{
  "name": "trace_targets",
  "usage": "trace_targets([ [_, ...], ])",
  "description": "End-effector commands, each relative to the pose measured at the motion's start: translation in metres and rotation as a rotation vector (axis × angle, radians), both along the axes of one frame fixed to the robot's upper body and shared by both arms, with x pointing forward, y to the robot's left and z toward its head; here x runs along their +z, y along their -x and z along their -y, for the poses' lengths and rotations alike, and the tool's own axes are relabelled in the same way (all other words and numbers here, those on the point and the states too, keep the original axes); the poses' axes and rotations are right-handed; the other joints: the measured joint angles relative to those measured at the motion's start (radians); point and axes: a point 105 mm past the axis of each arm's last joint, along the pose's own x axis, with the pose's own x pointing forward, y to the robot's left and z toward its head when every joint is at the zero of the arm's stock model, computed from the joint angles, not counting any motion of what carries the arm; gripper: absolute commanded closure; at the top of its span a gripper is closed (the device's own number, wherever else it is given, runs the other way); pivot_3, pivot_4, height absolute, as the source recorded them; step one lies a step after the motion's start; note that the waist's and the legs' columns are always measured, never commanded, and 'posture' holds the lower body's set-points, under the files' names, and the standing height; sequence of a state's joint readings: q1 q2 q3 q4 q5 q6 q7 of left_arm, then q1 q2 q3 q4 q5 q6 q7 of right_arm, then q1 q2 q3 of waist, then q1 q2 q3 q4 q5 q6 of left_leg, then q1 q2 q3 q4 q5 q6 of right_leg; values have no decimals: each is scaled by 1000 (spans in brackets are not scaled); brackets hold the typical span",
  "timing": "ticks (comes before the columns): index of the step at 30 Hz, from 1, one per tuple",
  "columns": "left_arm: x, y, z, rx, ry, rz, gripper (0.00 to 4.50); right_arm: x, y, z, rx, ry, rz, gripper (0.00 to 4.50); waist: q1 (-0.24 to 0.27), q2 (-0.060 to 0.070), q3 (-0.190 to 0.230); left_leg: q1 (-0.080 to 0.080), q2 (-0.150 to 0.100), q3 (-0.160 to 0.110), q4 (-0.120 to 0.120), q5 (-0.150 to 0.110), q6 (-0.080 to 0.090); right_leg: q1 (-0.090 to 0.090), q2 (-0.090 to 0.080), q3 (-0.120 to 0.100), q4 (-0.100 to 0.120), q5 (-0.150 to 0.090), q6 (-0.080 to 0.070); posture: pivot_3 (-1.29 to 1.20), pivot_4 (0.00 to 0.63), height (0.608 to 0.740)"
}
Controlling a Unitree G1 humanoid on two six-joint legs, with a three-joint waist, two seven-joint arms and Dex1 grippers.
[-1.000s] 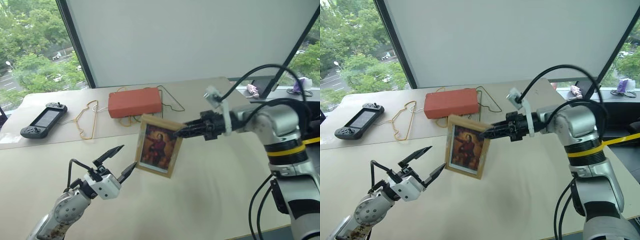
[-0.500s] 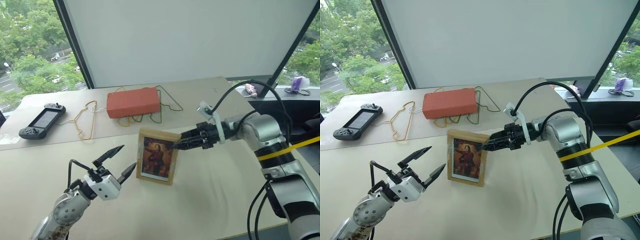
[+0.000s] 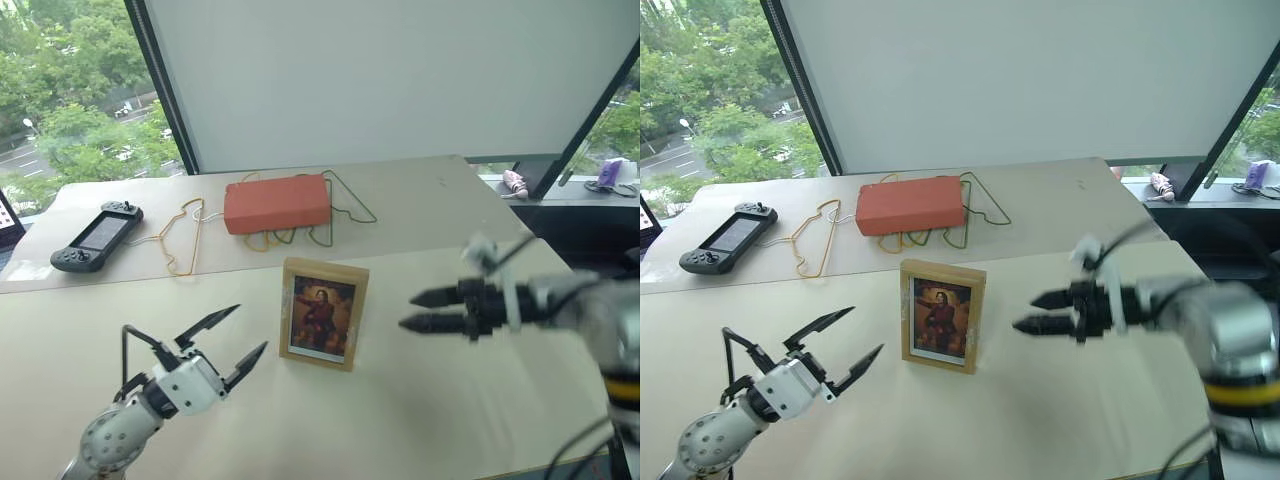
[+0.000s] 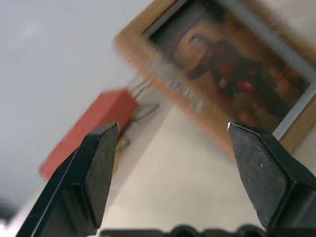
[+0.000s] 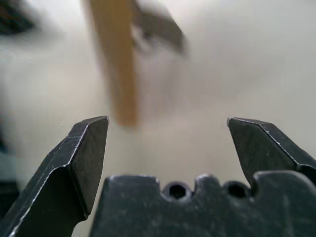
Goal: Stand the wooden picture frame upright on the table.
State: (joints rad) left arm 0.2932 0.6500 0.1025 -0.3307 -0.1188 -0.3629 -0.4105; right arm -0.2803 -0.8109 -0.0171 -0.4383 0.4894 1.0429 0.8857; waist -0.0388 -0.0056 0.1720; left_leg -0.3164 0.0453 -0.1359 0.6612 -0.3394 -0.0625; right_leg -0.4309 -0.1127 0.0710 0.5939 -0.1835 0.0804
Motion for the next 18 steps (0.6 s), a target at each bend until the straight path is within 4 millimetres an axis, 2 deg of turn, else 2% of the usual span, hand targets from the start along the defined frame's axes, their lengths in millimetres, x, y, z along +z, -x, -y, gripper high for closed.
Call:
trace_targets([
  [1, 4, -9, -23, 272, 275, -109, 708, 1, -2, -4, -266, 8, 319, 34, -1, -1, -1, 0, 0, 0, 0, 0, -1, 0, 0, 0, 0, 0, 0, 0, 150, 740],
  [3, -4, -16, -34, 410, 423, -183, 708, 7, -5, 2, -460, -44, 450, 34, -3, -3, -1, 3, 0, 0, 1, 2, -3, 2, 0, 1, 1, 0, 0, 0, 150, 740],
  [4, -8, -21, -36, 459, 461, -204, 708, 14, -8, 9, -581, -106, 506, 34, -3, -4, -2, 4, 1, -1, -1, 3, -6, 4, 1, 0, 0, 0, 0, 0, 150, 740],
  [7, -11, -38, -38, 554, 530, -208, 708, 21, -10, 20, -790, -189, 618, 34, -4, -4, -1, 7, 1, -1, 0, 5, -10, 7, 1, 1, 1, -2, 4, 0, 150, 740],
  [12, -20, -60, -33, 603, 634, -251, 708, 9, -21, 18, -871, -202, 651, 34, -5, -6, -4, 9, 0, -2, -1, 7, -14, 9, 1, 1, 0, 1, -2, 0, 150, 740],
  [15, -16, -64, -30, 580, 602, -222, 708, 3, -26, 18, -844, -138, 676, 34, -11, -6, -4, 9, 0, -1, -2, 7, -13, 8, 1, 2, 0, 1, -3, 0, 150, 740],
  [18, -15, -66, -30, 572, 601, -222, 708, -1, -28, 21, -878, -164, 654, 34, -8, -6, -3, 9, 0, -1, -3, 7, -13, 7, 1, 1, 0, 0, -4, 0, 150, 740],
])
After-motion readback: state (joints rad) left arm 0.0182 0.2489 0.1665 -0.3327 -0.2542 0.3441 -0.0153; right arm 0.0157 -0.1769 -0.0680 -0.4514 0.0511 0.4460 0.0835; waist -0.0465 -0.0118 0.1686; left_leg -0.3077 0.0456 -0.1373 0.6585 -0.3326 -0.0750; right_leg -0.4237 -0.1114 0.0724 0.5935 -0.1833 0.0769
